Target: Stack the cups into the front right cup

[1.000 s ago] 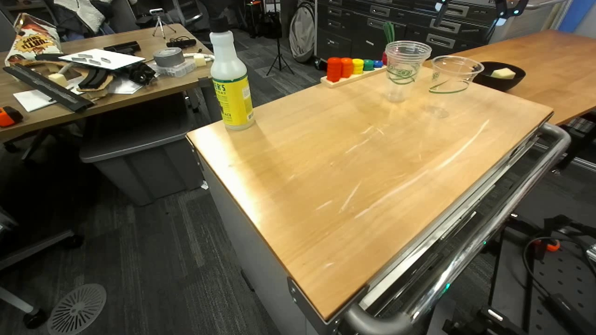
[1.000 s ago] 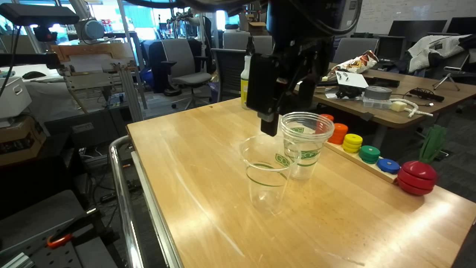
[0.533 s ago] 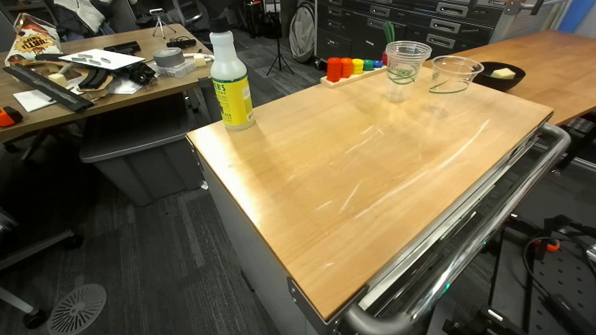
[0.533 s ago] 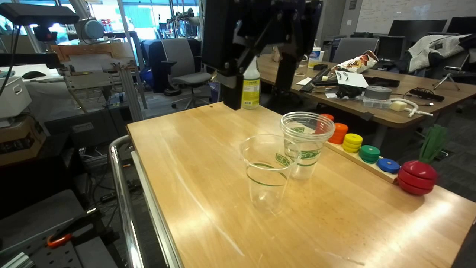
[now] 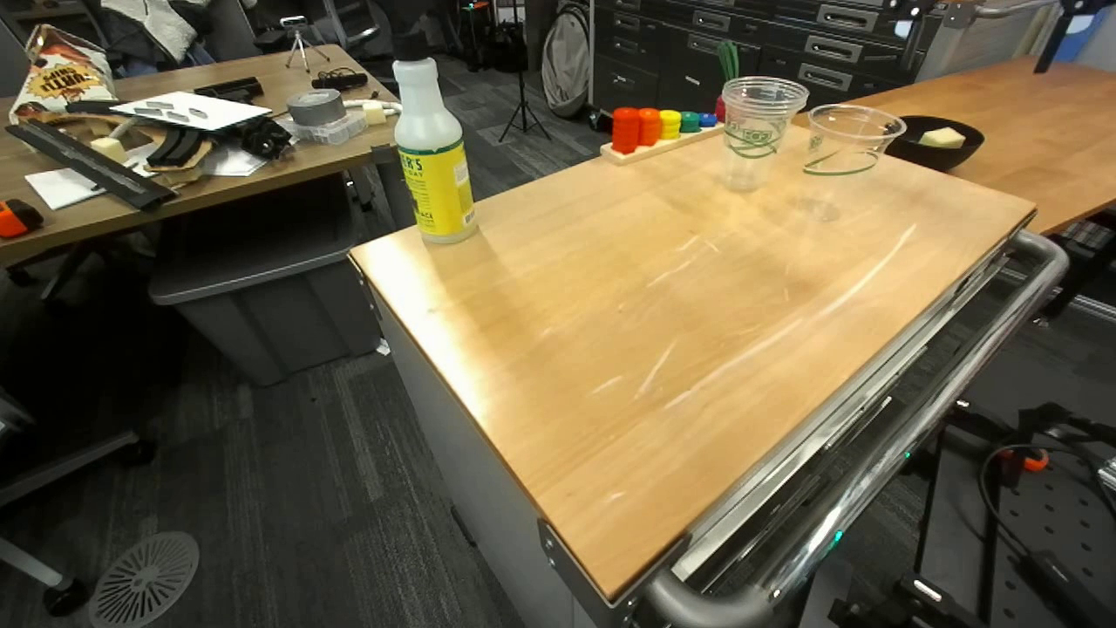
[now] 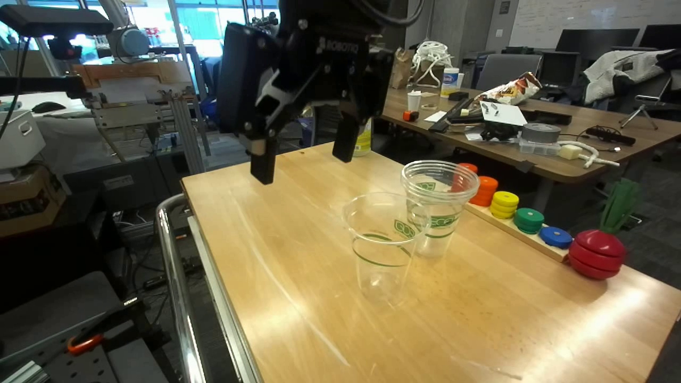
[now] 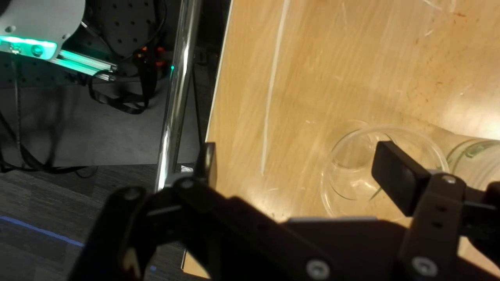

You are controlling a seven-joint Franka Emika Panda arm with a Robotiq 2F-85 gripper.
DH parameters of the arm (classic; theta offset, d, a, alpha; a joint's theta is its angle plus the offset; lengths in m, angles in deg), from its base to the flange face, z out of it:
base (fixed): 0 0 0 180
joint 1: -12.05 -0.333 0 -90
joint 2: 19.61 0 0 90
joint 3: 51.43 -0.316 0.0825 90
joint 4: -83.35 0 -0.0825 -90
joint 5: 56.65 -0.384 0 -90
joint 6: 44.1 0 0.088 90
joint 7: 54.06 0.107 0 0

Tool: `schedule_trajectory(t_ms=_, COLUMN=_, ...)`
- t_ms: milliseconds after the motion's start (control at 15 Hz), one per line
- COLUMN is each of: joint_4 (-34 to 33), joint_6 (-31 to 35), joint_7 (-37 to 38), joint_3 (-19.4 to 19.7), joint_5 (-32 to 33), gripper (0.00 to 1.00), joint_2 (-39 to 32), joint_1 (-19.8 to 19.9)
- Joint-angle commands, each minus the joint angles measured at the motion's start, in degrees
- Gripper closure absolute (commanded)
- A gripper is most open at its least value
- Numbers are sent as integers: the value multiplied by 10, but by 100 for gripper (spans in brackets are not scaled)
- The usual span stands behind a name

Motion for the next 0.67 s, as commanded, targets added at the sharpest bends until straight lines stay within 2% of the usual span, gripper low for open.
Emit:
schedule_trajectory(t_ms=0, joint_4=28, joint_6=32, joint_7=14, joint_3=-1, joint_5=8, gripper=0, joint_2=-2, joint_1=1)
schedule_trajectory(t_ms=600, joint_4=37, joint_6=147, joint_7=47, joint_3=3, joint_5=45, gripper=0, joint_2=-46, joint_1=6)
